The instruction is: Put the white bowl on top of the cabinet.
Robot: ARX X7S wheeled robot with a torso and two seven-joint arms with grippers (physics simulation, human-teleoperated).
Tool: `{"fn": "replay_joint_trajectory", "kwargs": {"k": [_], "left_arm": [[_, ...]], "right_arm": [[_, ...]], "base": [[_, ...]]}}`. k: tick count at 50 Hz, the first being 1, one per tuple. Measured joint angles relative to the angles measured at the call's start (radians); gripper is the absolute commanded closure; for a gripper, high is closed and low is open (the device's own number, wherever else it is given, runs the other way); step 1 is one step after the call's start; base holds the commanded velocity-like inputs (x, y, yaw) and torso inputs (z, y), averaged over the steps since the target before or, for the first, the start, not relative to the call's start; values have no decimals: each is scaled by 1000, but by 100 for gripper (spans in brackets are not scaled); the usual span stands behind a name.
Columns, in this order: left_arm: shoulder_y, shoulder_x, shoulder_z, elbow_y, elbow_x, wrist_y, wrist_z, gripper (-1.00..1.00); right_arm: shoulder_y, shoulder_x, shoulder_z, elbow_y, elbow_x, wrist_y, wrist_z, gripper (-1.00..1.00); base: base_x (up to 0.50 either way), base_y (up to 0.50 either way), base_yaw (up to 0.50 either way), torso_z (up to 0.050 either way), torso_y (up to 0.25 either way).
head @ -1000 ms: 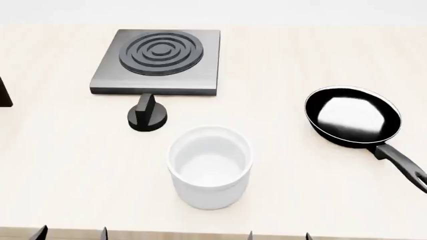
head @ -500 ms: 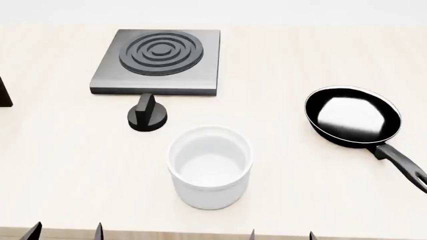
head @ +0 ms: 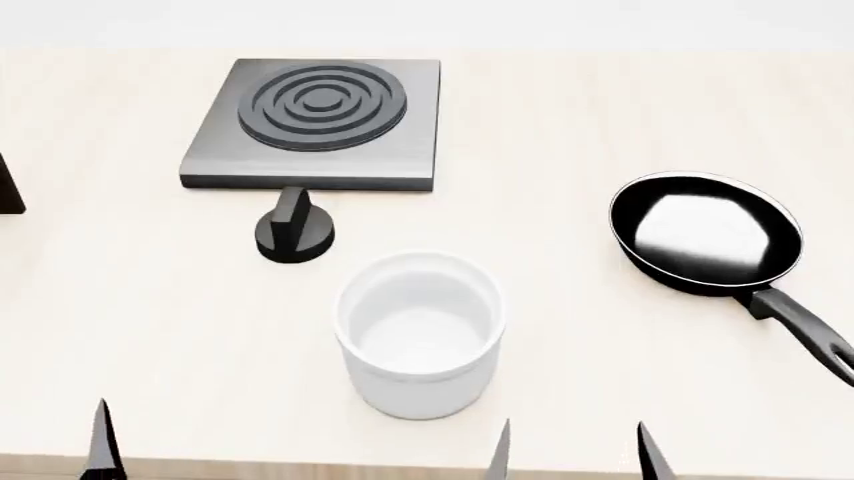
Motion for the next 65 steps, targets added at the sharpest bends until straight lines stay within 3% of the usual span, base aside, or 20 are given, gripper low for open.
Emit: {"fn": "replay_joint_trajectory", "kwargs": {"k": [35,55,65], "left_arm": [[248,-43,-452,223,-151,-2,-151,-100],[337,59,-749,269,-230,28,-351,-100],[357,81,-806,270,-271,56,-410,-100]], "right_arm": [[-14,36,-24,-85,39,24,52,-100],[-13,43,-6,-99,76,39,93,-100],[-18,57,1,-185,76,98,126,-100]], "base": [[0,0,0,0,0],[0,0,0,0,0],[0,0,0,0,0]]}}
